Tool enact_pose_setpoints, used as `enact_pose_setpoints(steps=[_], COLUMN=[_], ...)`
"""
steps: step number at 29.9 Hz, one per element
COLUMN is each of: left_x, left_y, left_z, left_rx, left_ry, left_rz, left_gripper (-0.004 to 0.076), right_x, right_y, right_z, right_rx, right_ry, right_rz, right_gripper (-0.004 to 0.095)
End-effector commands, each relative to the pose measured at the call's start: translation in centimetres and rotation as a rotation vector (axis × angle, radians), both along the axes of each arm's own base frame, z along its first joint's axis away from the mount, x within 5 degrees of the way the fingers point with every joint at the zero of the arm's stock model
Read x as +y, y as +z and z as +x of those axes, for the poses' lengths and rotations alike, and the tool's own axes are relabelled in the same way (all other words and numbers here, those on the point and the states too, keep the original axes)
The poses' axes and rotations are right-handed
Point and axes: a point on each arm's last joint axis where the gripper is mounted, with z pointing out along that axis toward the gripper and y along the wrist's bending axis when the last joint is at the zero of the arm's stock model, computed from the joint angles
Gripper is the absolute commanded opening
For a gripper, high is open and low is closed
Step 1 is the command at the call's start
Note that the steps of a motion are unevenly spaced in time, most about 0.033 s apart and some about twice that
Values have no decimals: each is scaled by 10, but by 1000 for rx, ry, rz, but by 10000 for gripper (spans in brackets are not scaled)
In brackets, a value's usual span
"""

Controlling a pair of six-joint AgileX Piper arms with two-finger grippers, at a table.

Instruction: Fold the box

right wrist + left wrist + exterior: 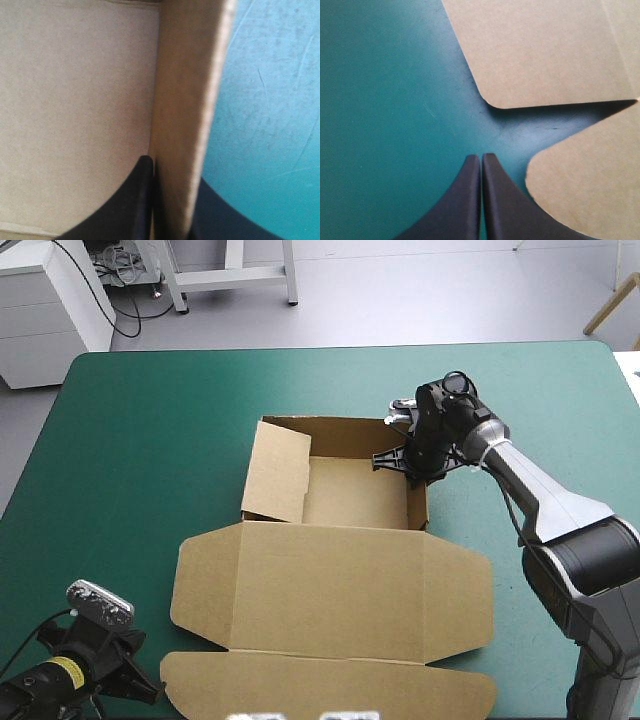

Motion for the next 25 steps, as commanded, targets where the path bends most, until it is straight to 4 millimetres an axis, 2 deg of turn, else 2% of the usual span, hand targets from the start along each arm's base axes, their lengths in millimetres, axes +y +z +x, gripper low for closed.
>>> enact_pose_setpoints(steps=[1, 8, 11, 13, 16, 19, 22, 25], left_x=[-1, 0, -1, 0, 0, 0, 0, 0], left_y=[7, 8, 8, 8, 8, 8, 8, 8], left_z=[1, 0, -1, -1, -1, -1, -1, -1], left_rx=[-75, -86, -78, -81, -81, -81, -81, -81], left_ry=[4, 5, 3, 5, 5, 5, 5, 5], left_rz=[-41, -42, -51, -44, -44, -44, -44, -44], left_gripper=[-10, -10, -10, -10, -10, -10, -10, -10], right_x=[-2, -7, -17, -31, -59, -96, -142, -197], right_y=[26, 28, 38, 49, 69, 84, 88, 88], right_z=[-3, -1, 5, 12, 21, 28, 31, 28], right_rx=[-78, -109, -145, -182, -248, -298, -305, -297], right_ry=[3, 19, 19, -5, -37, -66, -133, -236], right_rz=[24, -31, -44, -35, -37, -66, -96, -128], right_gripper=[-11, -19, -19, -20, -19, -19, -19, -19])
